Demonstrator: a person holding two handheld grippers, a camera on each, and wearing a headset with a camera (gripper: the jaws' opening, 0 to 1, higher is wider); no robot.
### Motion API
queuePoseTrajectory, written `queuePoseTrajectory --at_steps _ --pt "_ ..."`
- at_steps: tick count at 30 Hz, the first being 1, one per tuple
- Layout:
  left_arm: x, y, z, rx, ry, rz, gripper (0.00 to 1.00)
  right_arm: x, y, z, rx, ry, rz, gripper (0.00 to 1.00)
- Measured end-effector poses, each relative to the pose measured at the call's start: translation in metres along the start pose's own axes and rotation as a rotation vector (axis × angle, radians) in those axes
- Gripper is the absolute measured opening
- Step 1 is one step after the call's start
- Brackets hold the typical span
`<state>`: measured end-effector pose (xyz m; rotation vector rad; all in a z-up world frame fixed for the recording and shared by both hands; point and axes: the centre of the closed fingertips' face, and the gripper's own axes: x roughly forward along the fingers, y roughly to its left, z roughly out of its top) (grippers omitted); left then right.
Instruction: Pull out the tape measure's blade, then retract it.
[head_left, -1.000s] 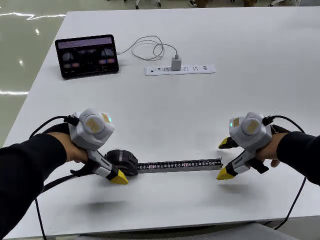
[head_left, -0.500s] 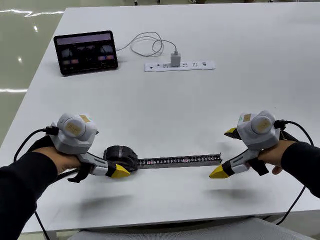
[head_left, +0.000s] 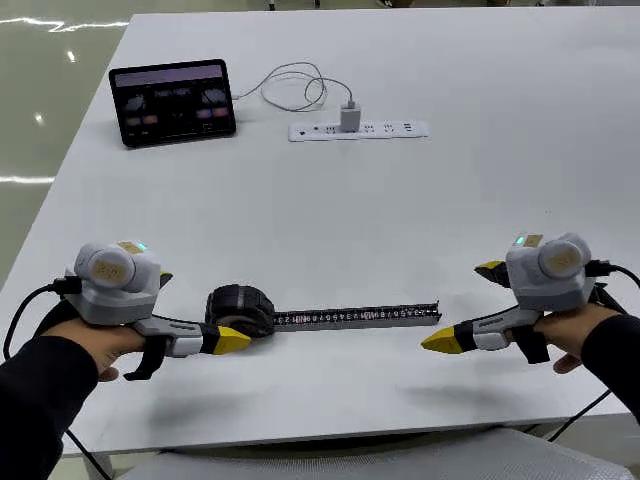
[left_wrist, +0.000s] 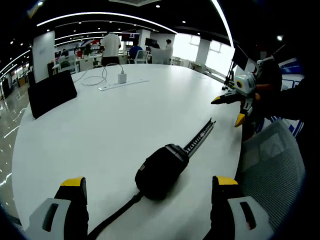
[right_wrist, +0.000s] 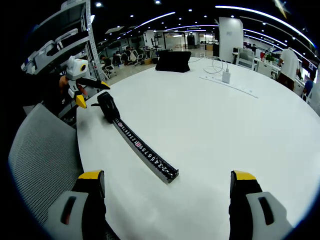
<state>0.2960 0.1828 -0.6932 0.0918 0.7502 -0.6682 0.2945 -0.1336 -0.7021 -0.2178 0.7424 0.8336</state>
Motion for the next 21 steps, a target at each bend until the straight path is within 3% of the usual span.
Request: queuePoseTrajectory --at_steps 1,6,10,12,15,21 --pt "-0.003 0.004 0.0 -0.023 -0.012 0.022 1.0 -0.003 0.002 0.002 0.037 -0.026 -0.002 1.0" --pt "-0.015 -0.001 0.003 -0.023 -0.047 0.038 1.0 -0.012 -0.001 -0.007 0.067 -0.031 -0.032 1.0" --pt "-0.02 -0.003 -0.002 -0.033 -0.077 0.024 1.0 -0.019 -0.001 -0.011 0.087 -0.044 -0.042 1.0" --pt "-0.023 0.001 -0.009 -0.03 -0.057 0.043 1.0 -0.024 -0.001 -0.011 0.084 -0.05 -0.052 1.0" --pt "-0.031 0.001 -0.009 -0.053 -0.071 0.044 1.0 -0.031 0.001 -0.011 0.084 -0.055 -0.058 1.0" --pt "-0.047 0.002 -0.009 -0.043 -0.083 0.067 1.0 -0.044 0.007 -0.018 0.061 -0.043 -0.064 1.0"
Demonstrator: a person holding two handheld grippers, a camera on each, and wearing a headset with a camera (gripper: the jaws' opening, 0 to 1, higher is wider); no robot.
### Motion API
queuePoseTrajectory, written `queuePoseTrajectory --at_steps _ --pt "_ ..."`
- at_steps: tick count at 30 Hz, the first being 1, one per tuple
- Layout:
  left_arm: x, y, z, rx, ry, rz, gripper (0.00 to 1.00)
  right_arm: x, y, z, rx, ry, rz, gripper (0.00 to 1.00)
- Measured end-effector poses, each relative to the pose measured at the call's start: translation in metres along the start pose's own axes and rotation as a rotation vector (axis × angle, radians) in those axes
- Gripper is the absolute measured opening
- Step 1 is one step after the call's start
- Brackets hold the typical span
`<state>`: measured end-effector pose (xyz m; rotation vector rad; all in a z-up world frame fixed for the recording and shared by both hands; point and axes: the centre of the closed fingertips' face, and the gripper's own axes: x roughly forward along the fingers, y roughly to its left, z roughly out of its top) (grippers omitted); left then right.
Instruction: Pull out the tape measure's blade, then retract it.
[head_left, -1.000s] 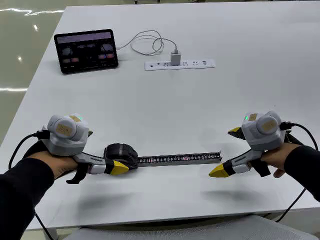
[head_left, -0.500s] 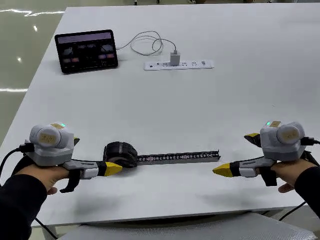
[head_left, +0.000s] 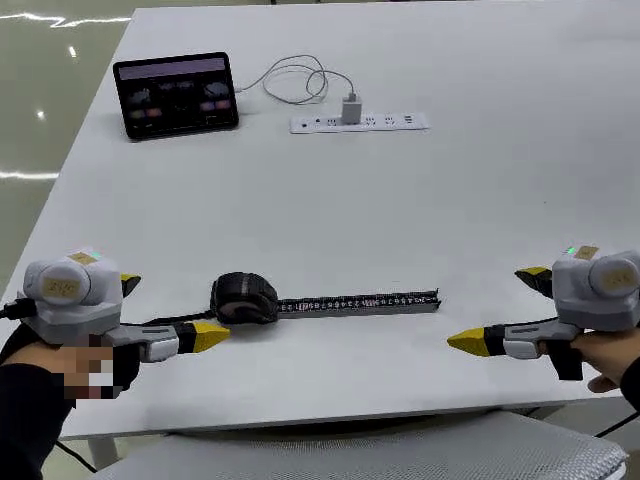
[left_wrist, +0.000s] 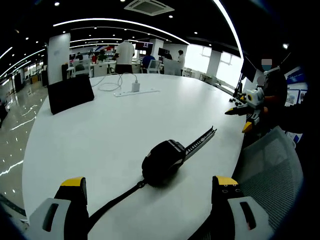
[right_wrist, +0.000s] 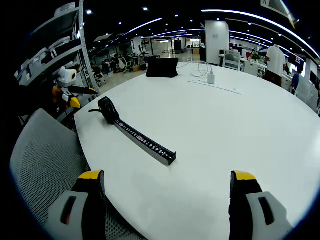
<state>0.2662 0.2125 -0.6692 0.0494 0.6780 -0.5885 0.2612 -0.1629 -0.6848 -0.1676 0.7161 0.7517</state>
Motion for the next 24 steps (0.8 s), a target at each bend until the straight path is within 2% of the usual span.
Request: queuePoseTrajectory --at_steps 5,10,17,24 --pt "-0.008 -0.002 -0.006 -0.009 -0.008 0.006 1.0 -0.01 0.003 0.003 -0.009 -0.02 -0.012 1.0" --pt "-0.014 -0.006 -0.014 -0.007 -0.003 0.011 1.0 -0.016 0.004 -0.003 -0.01 -0.014 -0.016 1.0" --pt "-0.021 -0.005 -0.013 -0.003 -0.016 0.021 1.0 -0.026 0.009 -0.012 -0.005 -0.013 -0.024 1.0" --pt "-0.023 -0.01 -0.011 0.006 -0.017 0.025 1.0 -0.034 0.009 -0.011 -0.012 -0.014 -0.034 1.0"
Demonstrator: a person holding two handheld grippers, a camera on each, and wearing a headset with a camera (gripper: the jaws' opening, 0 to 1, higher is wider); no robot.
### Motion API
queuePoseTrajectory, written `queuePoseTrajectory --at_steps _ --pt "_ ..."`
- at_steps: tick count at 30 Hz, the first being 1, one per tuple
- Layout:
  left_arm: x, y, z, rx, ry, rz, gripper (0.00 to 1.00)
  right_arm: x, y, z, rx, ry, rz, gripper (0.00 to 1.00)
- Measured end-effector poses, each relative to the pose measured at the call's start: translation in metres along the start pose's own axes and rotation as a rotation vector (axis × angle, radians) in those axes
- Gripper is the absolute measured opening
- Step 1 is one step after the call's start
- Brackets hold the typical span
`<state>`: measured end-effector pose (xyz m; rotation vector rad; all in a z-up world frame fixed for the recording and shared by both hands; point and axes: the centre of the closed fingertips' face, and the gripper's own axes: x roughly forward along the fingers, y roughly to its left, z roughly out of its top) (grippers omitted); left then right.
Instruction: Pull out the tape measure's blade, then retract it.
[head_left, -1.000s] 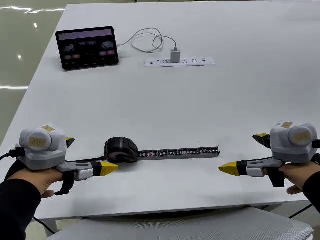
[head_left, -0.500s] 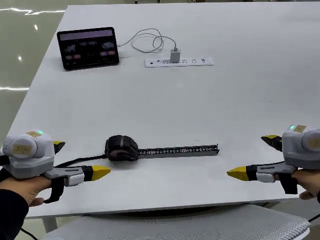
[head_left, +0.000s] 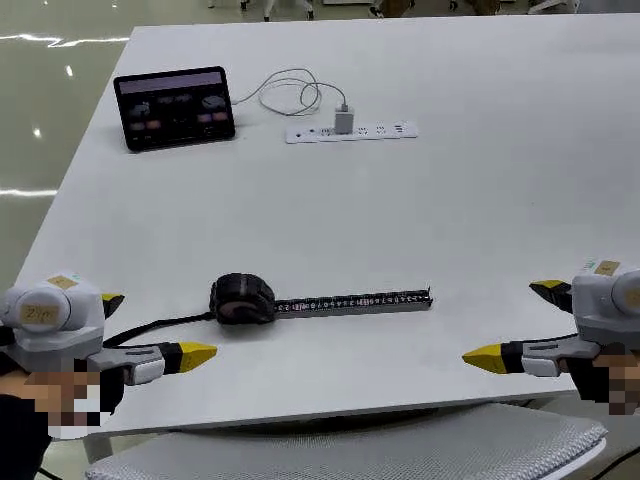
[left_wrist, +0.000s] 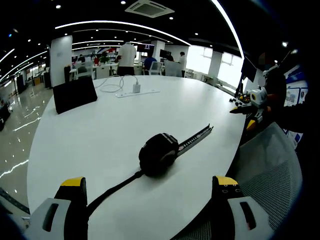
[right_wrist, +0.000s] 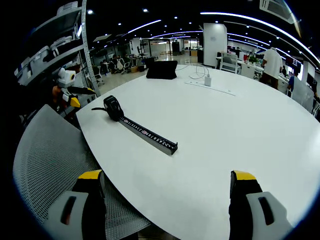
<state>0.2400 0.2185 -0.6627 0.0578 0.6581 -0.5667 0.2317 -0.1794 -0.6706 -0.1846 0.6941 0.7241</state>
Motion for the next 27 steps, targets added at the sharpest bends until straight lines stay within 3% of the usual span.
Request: queuePoseTrajectory --at_steps 6,14,18,27 --pt "-0.003 -0.001 0.004 0.005 -0.011 0.005 1.0 -0.001 -0.001 0.006 -0.013 -0.007 0.0 1.0" --pt "-0.002 0.007 0.01 0.009 -0.01 0.016 1.0 -0.001 -0.005 0.01 -0.027 -0.007 0.003 1.0" --pt "-0.001 0.006 0.015 0.013 -0.01 0.014 1.0 0.001 -0.006 0.006 -0.067 0.017 0.012 1.0" --pt "0.015 0.0 0.02 0.027 0.007 -0.006 1.0 0.005 -0.011 0.007 -0.104 0.033 0.026 1.0"
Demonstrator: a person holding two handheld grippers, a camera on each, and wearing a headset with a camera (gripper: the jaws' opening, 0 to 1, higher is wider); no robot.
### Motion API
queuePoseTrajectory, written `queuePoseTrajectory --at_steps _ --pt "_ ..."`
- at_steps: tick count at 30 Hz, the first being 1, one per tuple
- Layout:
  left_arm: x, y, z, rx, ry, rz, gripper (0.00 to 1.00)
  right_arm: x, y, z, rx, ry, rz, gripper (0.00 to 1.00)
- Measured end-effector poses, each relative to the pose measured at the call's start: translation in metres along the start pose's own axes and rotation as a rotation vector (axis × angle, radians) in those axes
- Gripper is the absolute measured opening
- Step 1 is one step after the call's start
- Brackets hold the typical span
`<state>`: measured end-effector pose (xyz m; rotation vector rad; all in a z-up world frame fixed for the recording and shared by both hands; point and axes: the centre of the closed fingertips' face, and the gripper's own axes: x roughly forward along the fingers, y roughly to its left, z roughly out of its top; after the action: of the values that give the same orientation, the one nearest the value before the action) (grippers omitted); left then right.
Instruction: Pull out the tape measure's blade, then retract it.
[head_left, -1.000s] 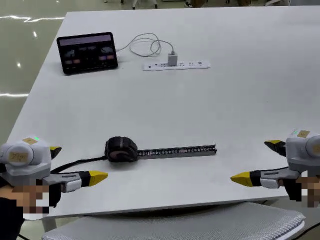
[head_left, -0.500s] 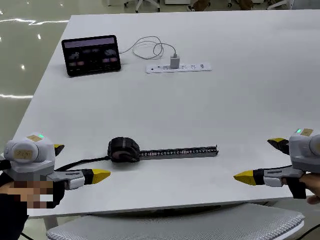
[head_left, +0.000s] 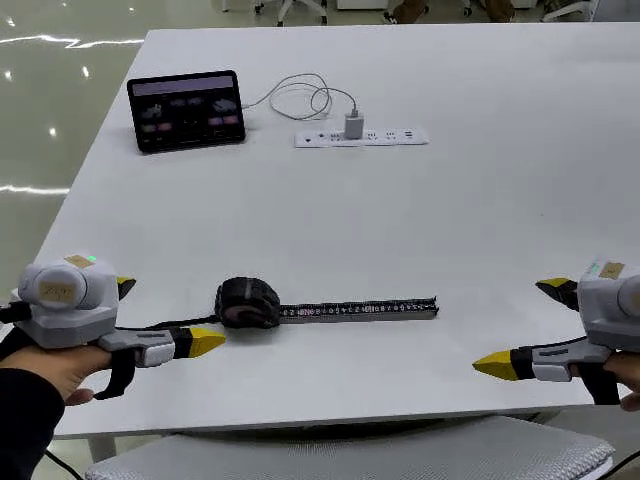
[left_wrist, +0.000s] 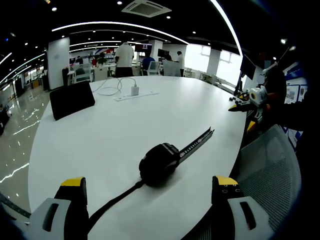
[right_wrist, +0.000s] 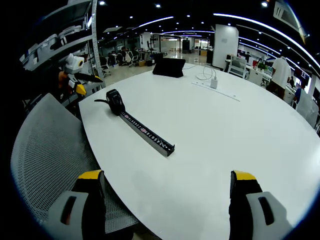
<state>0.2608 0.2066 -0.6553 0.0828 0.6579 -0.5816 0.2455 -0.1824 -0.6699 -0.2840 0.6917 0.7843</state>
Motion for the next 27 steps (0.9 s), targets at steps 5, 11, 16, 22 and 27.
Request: queuePoseTrajectory --at_steps 5,11,16,22,27 --pt "0.011 -0.004 0.002 -0.001 0.014 -0.008 1.0 0.0 -0.004 0.005 -0.025 0.0 0.003 1.0" --pt "0.027 -0.017 0.006 0.015 0.038 -0.002 1.0 0.006 -0.005 0.006 -0.087 0.023 0.026 0.97" --pt "0.04 -0.023 0.016 -0.031 0.026 0.01 1.0 0.014 -0.005 0.014 -0.11 0.034 0.047 1.0" --pt "0.05 -0.023 0.018 -0.067 0.037 0.034 1.0 0.023 -0.003 0.025 -0.091 0.029 0.089 1.0" --pt "0.055 -0.016 0.022 -0.085 0.02 0.109 1.0 0.034 -0.002 0.029 -0.108 0.047 0.109 1.0"
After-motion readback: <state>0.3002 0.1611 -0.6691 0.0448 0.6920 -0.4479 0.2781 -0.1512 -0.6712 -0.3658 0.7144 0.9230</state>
